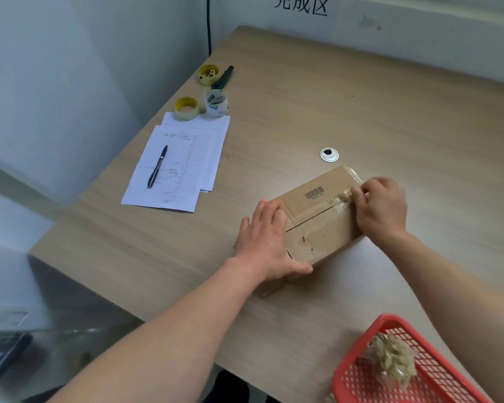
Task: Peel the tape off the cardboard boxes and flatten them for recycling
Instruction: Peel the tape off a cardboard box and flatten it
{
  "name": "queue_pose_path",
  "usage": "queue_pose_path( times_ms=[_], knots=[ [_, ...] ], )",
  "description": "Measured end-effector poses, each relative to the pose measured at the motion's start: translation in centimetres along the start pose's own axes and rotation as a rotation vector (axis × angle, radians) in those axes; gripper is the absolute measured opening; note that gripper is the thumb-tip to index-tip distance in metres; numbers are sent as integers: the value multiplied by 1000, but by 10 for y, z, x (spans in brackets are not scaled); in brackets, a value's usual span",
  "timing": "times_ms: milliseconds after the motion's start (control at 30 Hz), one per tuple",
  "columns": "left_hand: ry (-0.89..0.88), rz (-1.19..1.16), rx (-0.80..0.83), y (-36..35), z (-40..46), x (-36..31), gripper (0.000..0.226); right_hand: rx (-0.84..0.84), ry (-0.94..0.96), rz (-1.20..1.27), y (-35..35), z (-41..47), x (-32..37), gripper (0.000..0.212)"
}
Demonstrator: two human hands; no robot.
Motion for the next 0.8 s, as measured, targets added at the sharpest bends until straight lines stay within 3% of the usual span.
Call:
queue_pose_path(
  times_ms=[133,267,433,533,667,800],
  knots=[
    [-14,33,0,2,1,1,113,76,-179,115,7,-1,-10,26],
    [-28,168,29,4,-6,9,126,67,-164,216,4,-29,-1,24],
    [-43,231,115,-14,-16,13,138,97,-164,386,-29,-73,14,2],
    [-47,215,87,-19,-17,17,135,68,-142,430,-29,-74,14,12],
    [-45,210,72,-20,-17,16,134,-98,-27,336,-23,-80,27,24],
    [-32,196,76,-21,-17,17,134,-126,4,369,-21,-88,35,47]
  ],
)
Point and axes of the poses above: each hand's wrist, its own z-axis towards the middle knuckle, its own y-axis out of the back of the hand, x = y × z, the point moved 6 cm from there along z, towards the middle knuckle, and after that the axes turned 8 degrees about x, right-handed, at the moved point
